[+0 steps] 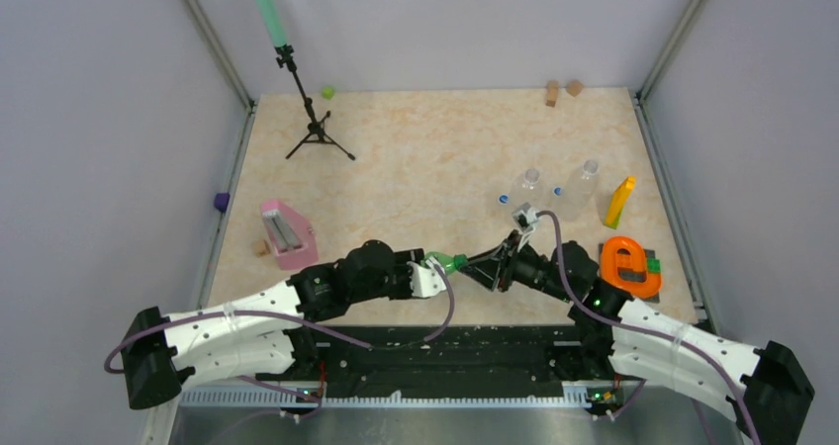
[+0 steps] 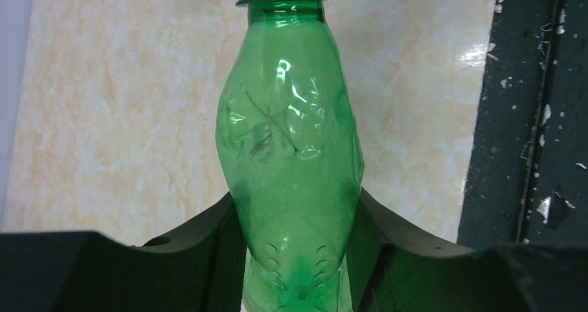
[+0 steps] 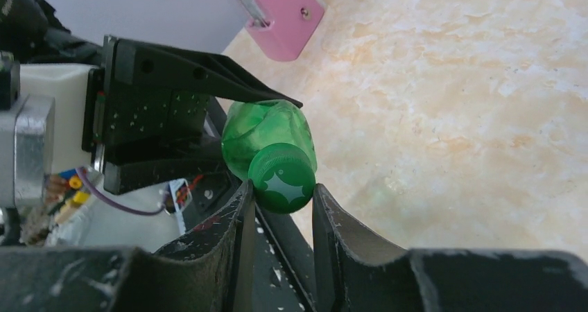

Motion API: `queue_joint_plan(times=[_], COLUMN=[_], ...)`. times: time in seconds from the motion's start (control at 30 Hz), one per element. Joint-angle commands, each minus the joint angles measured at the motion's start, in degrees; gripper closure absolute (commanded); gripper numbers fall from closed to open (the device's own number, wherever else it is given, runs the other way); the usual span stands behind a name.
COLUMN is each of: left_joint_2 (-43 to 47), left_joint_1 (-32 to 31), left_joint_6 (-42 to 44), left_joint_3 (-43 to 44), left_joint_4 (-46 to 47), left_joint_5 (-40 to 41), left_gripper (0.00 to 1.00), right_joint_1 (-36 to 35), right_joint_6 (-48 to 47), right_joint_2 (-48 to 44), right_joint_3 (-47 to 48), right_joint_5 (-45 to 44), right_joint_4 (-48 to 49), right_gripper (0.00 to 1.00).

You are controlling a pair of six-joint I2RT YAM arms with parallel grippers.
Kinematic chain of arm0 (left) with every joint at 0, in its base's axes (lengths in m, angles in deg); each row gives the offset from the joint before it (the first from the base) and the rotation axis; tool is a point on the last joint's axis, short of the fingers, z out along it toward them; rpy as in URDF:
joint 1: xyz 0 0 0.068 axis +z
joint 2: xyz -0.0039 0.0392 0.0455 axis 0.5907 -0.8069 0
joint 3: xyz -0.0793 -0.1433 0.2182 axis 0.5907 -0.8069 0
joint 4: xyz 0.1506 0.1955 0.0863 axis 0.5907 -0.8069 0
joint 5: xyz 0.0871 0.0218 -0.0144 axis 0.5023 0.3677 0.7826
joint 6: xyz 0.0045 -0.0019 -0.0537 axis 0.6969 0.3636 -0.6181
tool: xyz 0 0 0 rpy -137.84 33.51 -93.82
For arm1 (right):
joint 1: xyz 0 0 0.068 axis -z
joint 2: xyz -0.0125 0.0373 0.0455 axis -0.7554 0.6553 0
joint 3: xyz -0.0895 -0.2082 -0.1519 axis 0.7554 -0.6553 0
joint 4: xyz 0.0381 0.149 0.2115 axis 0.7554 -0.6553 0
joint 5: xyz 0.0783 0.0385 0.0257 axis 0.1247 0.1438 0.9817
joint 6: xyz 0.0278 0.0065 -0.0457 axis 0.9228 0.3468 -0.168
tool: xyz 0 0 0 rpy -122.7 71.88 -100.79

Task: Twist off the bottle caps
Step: Unscrew the bottle cap from the plastic bottle.

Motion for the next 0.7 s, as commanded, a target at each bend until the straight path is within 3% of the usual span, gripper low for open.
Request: queue_joint_plan(times=[0.0,0.2,0.4,0.67], left_joint_2=[0.93,1.69,2.87,2.00], left_joint_1=[0.43,5.52,12.66,13.67], left_joint_6=[-4.38,-6.34,-9.33,-10.32], left_joint_3=[1.61,2.88,2.48,4.17], left_joint_4=[3.03,1.79,2.12,0.92], left_joint_5=[-9.68,-21.81,-34.93,-38.15], left_gripper=[1.00,1.00,1.00,1.00], right_joint_1=[-0.30,-0.34,-0.36,-0.34], right_joint_6=[-10.88,-19.44,-24.17,-28.45], right_joint_2=[-0.76,1.78,4.69,5.65], right_joint_3=[2.60,6.82,6.21,8.34], right_joint_5=[10.26,13.42,18.45,21.68], right_joint_4=[0.40,-5.09,-1.96,-4.53], right_gripper=[1.00,1.00,1.00,1.00])
